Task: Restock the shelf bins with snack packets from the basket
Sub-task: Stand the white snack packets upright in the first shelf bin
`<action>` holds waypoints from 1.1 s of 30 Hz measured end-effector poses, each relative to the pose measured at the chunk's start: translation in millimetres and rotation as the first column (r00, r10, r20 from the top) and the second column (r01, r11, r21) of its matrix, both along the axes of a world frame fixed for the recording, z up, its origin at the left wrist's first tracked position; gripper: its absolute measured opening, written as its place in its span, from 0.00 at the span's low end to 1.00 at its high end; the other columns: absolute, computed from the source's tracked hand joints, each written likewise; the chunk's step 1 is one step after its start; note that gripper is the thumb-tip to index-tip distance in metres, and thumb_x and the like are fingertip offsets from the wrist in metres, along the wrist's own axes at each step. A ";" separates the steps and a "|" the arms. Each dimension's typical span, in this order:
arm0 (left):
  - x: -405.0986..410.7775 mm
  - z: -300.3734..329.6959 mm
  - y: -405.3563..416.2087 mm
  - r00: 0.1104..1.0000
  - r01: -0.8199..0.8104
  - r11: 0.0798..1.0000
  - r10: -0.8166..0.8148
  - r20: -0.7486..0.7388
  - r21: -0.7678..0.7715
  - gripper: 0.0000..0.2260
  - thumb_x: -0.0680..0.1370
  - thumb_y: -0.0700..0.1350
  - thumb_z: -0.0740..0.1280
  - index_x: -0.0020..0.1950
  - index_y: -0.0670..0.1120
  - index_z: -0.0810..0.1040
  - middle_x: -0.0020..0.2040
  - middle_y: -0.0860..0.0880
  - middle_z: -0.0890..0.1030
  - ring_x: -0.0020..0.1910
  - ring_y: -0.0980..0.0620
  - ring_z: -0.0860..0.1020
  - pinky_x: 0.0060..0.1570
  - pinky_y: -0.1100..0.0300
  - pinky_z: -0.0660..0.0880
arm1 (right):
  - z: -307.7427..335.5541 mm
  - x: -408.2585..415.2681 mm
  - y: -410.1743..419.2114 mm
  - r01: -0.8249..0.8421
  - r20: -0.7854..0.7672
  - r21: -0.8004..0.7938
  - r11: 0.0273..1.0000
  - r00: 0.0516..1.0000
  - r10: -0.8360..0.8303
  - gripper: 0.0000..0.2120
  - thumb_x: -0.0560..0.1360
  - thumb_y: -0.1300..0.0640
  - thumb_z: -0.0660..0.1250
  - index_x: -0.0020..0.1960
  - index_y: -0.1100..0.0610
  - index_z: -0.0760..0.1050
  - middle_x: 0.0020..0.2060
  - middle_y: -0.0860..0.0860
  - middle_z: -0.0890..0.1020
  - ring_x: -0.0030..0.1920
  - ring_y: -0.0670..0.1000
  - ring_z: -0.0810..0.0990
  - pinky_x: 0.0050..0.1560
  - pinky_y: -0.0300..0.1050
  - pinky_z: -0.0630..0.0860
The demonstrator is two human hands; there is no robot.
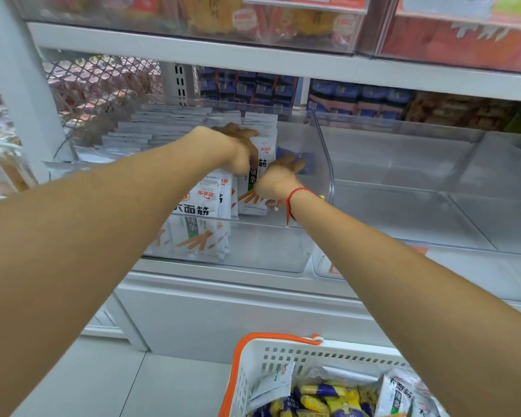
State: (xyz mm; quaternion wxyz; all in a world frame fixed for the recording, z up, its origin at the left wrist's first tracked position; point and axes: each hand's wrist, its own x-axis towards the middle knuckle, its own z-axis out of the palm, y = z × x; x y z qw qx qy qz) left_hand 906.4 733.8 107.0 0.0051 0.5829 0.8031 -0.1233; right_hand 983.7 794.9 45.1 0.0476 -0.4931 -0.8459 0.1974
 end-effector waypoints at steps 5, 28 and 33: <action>-3.3 1.6 -2.7 1.000 0.008 1.000 -0.008 -0.017 -0.008 0.20 0.80 0.44 0.58 0.69 0.63 0.69 0.79 0.54 0.44 0.77 0.47 0.42 0.74 0.46 0.47 | 2.7 11.6 -8.2 -0.229 0.328 0.036 0.973 0.922 0.205 0.19 0.76 0.62 0.58 0.66 0.63 0.65 0.64 0.60 0.70 0.62 0.60 0.70 0.61 0.49 0.70; -9.7 -1.1 -2.6 0.952 0.073 0.993 -0.096 -0.291 -0.088 0.20 0.78 0.47 0.54 0.71 0.56 0.68 0.70 0.52 0.64 0.68 0.45 0.60 0.68 0.49 0.61 | 3.6 17.8 -19.4 -0.392 0.416 0.141 0.909 0.857 0.305 0.24 0.76 0.61 0.58 0.73 0.55 0.62 0.73 0.58 0.52 0.73 0.63 0.52 0.69 0.58 0.60; -8.1 2.7 1.0 0.913 0.171 0.983 -0.182 -0.365 -0.065 0.24 0.78 0.41 0.55 0.71 0.59 0.67 0.72 0.51 0.64 0.69 0.45 0.60 0.68 0.50 0.60 | 1.4 20.9 -17.2 -0.469 0.447 0.119 0.875 0.812 0.374 0.23 0.76 0.61 0.58 0.71 0.54 0.62 0.69 0.58 0.57 0.70 0.61 0.56 0.68 0.60 0.61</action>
